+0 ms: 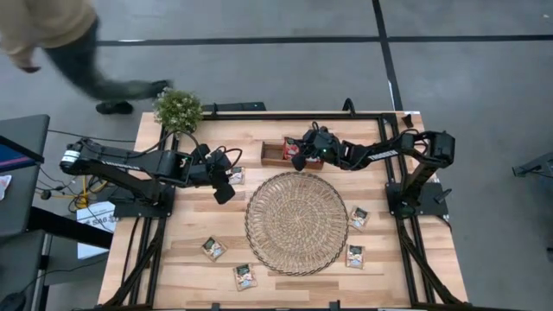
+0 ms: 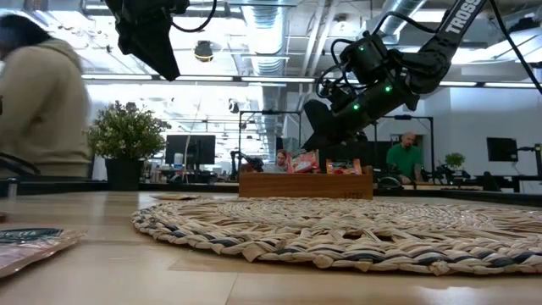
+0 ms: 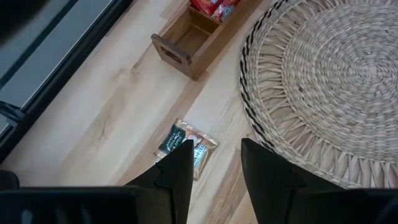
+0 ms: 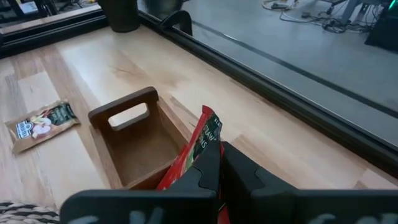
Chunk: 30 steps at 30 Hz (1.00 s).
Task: Pick & Place Tea
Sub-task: Put the red tea bag into the middle section of the wooden organizer, then put the brown tea bag into the left section of the wooden organizer
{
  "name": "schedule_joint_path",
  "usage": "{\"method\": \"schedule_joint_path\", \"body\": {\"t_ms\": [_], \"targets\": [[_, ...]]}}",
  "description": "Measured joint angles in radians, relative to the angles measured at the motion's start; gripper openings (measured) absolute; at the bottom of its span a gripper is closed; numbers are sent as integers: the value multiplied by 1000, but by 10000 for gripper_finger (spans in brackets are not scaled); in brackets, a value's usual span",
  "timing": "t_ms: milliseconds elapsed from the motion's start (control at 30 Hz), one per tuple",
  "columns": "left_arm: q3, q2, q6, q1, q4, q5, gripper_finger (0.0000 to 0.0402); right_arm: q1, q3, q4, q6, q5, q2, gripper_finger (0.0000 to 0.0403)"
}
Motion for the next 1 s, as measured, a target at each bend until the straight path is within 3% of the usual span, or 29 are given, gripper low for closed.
{"method": "schedule_joint_path", "body": {"t_ms": [500, 1000], "targets": [[0, 0, 0, 0, 3, 0, 126, -1, 0, -23, 0, -3, 0, 3], [0, 0, 0, 0, 11, 0, 126, -2, 0, -23, 9, 0, 0, 119]]}}
